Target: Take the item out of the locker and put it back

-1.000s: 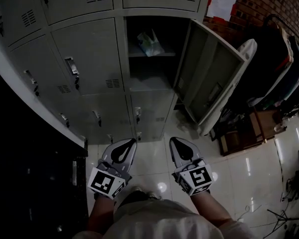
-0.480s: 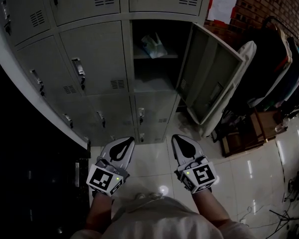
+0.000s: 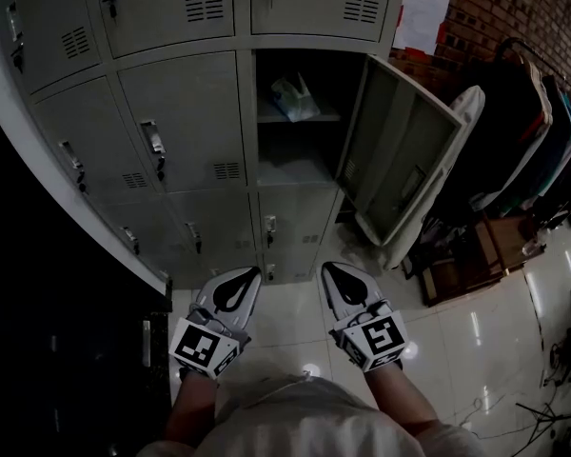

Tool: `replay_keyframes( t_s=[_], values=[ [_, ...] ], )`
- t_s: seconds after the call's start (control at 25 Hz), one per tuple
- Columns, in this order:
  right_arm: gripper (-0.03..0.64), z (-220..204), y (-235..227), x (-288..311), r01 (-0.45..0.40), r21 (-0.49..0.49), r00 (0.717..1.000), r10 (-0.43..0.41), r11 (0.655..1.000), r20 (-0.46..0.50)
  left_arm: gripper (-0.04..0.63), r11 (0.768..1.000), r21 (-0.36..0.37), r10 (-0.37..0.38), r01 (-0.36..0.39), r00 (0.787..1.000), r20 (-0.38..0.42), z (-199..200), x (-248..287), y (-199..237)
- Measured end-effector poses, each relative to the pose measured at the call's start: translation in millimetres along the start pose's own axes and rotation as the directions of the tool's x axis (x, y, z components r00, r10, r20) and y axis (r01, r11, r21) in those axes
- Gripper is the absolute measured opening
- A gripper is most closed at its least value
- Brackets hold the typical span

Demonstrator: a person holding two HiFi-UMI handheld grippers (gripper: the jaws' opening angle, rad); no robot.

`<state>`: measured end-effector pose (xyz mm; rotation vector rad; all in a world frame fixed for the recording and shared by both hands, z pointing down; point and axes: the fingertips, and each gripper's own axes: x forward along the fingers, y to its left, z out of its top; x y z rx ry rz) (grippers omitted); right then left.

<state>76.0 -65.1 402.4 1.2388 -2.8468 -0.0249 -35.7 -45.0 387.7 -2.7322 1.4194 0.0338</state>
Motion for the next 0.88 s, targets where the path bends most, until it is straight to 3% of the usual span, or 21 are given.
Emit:
replay_keyframes(
  t_s=[0.88],
  values=[
    [0.0, 13.1, 19.5, -2.6, 0.014, -0.059, 1.0, -0.015, 0.998, -0.006, 0.002, 1.0, -0.01, -0.023, 0.023, 1.0, 0.006, -0.3, -3.2, -13.0]
  ],
)
